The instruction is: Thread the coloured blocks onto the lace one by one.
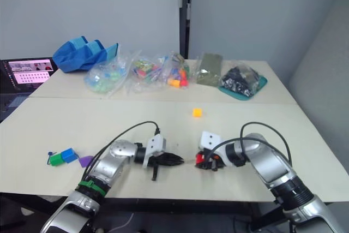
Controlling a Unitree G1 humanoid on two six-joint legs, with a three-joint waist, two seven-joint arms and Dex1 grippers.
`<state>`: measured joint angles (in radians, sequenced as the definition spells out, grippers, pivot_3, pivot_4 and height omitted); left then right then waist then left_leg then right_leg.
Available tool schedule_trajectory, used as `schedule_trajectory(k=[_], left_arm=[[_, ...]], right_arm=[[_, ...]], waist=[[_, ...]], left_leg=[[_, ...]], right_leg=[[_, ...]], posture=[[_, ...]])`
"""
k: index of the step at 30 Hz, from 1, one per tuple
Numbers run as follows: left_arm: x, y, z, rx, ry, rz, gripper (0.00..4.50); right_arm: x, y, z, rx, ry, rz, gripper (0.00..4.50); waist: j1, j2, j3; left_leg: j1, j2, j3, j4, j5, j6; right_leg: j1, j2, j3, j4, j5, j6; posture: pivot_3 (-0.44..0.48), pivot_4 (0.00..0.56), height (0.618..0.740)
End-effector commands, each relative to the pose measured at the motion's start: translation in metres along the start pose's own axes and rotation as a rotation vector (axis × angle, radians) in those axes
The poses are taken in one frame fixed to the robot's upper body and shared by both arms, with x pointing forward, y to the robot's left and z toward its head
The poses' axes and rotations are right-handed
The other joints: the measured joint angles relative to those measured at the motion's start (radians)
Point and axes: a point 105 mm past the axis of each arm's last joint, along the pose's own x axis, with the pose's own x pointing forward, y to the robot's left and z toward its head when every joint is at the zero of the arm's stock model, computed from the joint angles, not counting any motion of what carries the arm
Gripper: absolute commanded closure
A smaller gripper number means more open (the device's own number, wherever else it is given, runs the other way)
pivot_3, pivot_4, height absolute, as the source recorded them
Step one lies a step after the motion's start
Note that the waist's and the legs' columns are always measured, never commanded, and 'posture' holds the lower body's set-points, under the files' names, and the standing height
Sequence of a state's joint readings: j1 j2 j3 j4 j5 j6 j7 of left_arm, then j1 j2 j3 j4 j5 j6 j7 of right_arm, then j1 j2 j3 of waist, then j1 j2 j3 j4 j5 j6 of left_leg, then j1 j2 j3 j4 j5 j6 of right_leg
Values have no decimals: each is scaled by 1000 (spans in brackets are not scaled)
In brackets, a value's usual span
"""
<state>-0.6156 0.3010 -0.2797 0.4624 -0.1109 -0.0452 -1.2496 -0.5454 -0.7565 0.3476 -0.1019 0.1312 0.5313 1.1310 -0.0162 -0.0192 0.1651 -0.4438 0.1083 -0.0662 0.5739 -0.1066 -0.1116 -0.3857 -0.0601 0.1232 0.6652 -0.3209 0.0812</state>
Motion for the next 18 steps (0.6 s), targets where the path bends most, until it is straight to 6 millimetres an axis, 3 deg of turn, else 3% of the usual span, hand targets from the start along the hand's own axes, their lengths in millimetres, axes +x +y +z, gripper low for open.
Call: schedule_trajectory(k=[1, 11, 18], left_arm=[[5, 3, 6, 35, -5, -7, 4500], [8, 5, 9, 44, -10, -17, 4500], [-3, 7, 9, 25, -5, -11, 4500]], right_arm=[[0, 2, 7, -20, -17, 2, 3318], [17, 10, 21, -45, -58, 34, 3318], [37, 12, 32, -80, -74, 70, 3318]], waist=[[0, 0, 0], [-3, 0, 0], [-33, 0, 0]], left_leg=[[0, 0, 0, 0, 0, 0], [0, 0, 0, 0, 0, 0], [2, 0, 0, -1, 0, 0]], right_leg=[[0, 0, 0, 0, 0, 0], [0, 0, 0, 0, 0, 0], [1, 1, 0, 2, 0, 0]], posture=[[0, 150, 740], [0, 150, 740], [0, 150, 740]])
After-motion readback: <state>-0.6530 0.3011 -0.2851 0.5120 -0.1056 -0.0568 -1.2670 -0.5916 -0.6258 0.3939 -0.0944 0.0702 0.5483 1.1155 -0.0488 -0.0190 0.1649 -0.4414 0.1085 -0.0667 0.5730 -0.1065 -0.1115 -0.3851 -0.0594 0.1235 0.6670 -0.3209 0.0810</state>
